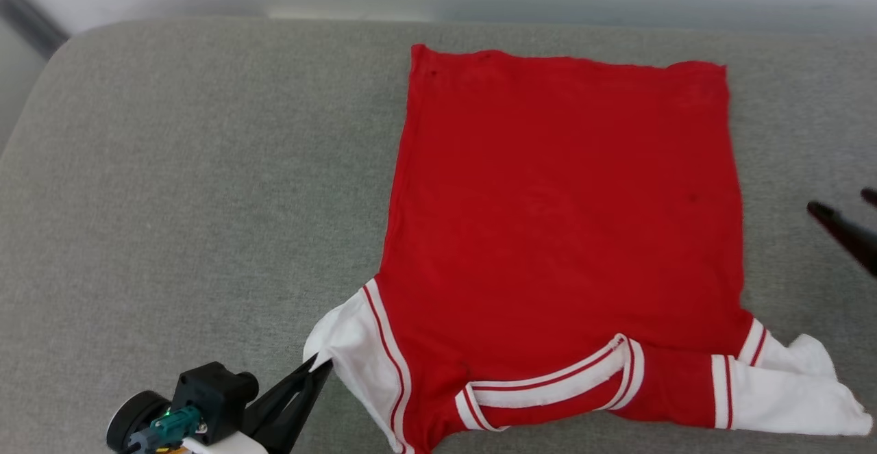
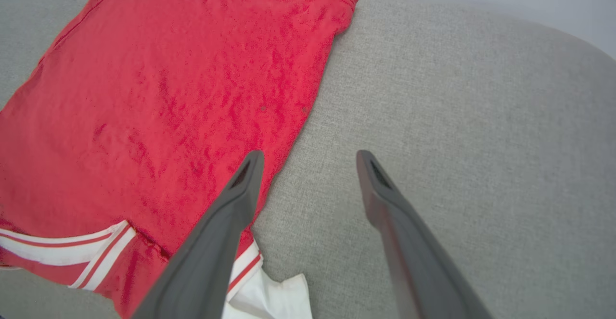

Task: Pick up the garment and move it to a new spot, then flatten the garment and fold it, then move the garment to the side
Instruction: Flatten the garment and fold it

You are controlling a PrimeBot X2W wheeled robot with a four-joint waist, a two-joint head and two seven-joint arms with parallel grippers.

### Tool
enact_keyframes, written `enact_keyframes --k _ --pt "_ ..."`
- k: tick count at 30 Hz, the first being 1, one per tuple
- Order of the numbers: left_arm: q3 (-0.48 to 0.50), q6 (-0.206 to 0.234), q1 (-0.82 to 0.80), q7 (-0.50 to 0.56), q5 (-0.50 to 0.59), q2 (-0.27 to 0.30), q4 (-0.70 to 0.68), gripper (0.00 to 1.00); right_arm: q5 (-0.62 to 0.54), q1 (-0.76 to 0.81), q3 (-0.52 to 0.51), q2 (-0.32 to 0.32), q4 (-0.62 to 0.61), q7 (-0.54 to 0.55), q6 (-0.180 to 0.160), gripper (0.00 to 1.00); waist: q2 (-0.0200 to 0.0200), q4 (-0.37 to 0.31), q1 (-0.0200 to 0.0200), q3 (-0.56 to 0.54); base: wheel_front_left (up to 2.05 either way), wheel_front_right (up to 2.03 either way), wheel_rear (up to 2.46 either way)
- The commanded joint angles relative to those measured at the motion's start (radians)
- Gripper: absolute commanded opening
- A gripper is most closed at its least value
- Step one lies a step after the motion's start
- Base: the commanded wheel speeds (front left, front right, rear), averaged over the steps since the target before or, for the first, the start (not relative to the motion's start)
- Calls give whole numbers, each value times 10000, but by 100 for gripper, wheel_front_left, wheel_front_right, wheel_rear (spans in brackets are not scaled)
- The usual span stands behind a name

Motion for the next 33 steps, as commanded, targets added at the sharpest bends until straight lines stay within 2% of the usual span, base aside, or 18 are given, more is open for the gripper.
enact_keyframes --k 1,7,10,15,20,23,31,32,33 --pt "-49 -4 -386 115 206 -13 -507 0 -260 -1009 -280 197 323 739 -5 100 -1 845 -1 1083 0 0 0" --pt "-267 -159 -1165 375 678 -239 -1448 0 -1351 -3777 -749 376 1571 2877 -3 100 -1 1821 -1 2322 0 0 0" --pt "-434 -232 -1492 466 874 -405 -1640 0 -1927 -4954 -1115 597 2338 3486 -3 100 -1 2211 -1 2751 0 0 0" --pt "-732 -430 -1995 572 1071 -828 -1767 0 -2972 -6217 -1347 520 3270 4144 -3 100 -1 2785 -1 3257 0 0 0" --pt "-936 -543 -2285 548 1190 -1126 -1825 0 -3711 -6878 -1774 499 3775 4428 -3 100 -1 3187 -1 3618 0 0 0" --pt "-969 -551 -2352 491 1160 -1238 -1825 0 -3999 -6862 -1644 323 3882 4509 -3 100 -1 3316 -1 3719 0 0 0" --pt "-1006 -651 -2369 266 1068 -1383 -1545 0 -4045 -6314 -1587 314 4222 4701 -3 100 -1 3566 -1 3936 0 0 0" --pt "-975 -596 -2350 279 1060 -1392 -1479 0 -4074 -6214 -1609 289 4262 4806 -3 44 -1 3581 -1 3938 0 0 0" --pt "-941 -576 -2337 271 1048 -1385 -1431 0 -4140 -6122 -1573 244 4223 4787 -3 0 -1 3585 -1 3942 0 0 0"
